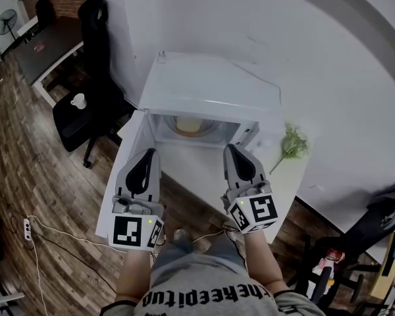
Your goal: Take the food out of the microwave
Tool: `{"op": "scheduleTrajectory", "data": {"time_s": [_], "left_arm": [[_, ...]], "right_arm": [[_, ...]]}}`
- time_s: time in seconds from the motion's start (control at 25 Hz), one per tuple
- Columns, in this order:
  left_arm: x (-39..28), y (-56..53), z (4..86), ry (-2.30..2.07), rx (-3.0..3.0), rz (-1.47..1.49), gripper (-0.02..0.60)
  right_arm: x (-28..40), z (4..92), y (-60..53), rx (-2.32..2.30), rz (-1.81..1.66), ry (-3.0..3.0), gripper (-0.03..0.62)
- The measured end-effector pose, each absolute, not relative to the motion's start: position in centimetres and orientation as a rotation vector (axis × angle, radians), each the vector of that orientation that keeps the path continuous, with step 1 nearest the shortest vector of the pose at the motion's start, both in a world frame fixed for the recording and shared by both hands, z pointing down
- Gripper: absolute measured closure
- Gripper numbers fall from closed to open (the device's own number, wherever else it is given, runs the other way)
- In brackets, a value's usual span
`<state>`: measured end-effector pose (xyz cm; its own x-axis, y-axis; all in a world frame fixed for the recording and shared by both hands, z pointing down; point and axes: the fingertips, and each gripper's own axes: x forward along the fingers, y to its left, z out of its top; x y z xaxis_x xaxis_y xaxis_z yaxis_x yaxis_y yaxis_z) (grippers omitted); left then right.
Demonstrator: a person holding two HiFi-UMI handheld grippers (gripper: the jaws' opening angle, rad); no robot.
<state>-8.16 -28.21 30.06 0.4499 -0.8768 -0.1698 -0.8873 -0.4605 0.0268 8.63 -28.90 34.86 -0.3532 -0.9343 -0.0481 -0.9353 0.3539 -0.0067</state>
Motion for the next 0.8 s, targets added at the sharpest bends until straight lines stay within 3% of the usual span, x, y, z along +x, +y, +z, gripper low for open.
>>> {"op": "scheduleTrajectory", "data": {"time_s": [0.6, 0.8], "left_arm": [[-6.8, -29.9, 34.0, 1.723, -2.574, 0.184, 0.571], [-6.5, -30.2, 35.5, 1.741, -2.569, 0.149, 0.571]], "right_arm": [[6.8, 44.9, -35.8, -1.594, -0.325, 2.753, 0.577], [7.0, 48.7, -38.1, -1.630, -0.396, 2.788, 0.544]]}}
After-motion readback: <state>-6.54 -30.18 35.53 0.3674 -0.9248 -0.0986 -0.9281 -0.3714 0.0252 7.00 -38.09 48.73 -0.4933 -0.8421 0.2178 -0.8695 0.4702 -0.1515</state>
